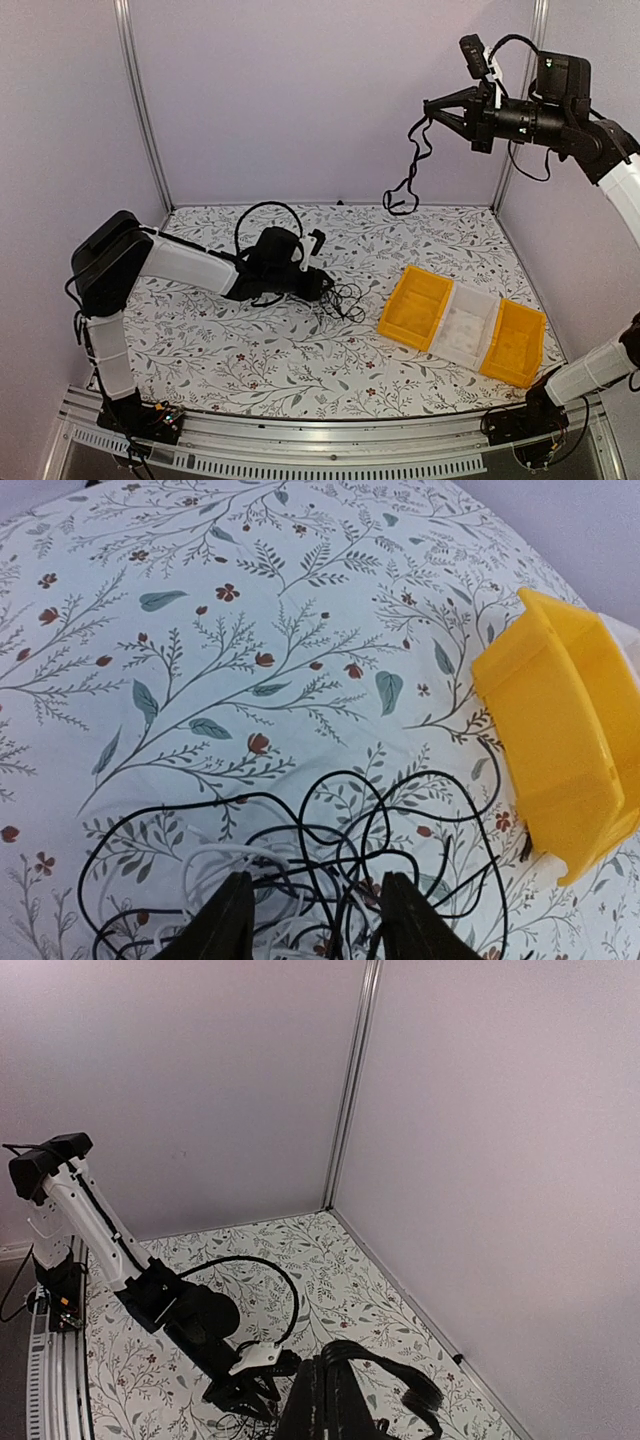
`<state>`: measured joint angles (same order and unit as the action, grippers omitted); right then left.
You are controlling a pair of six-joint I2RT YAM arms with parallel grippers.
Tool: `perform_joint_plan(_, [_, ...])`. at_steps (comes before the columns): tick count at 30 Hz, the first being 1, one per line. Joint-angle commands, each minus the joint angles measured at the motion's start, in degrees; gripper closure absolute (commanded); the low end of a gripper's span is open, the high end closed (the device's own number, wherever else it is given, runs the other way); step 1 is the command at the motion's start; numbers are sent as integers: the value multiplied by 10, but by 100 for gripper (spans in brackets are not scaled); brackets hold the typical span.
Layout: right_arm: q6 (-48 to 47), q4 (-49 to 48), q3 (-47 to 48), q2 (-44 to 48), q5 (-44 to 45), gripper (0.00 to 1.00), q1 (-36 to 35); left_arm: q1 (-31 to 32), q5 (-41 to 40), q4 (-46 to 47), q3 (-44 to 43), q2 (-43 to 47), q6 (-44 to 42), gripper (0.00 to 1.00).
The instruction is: Untangle the cables
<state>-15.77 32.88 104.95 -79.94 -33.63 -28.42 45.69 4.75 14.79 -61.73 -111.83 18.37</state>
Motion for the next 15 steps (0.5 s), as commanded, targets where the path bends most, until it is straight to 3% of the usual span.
perform_joint_plan(1, [-49, 19, -46, 59, 12, 100, 0, -2, -39, -59, -11, 39, -11, 52])
perform_joint_plan(15, [-46, 38, -232, 126, 6, 100, 0, -8, -46, -86, -13, 75, 12, 50])
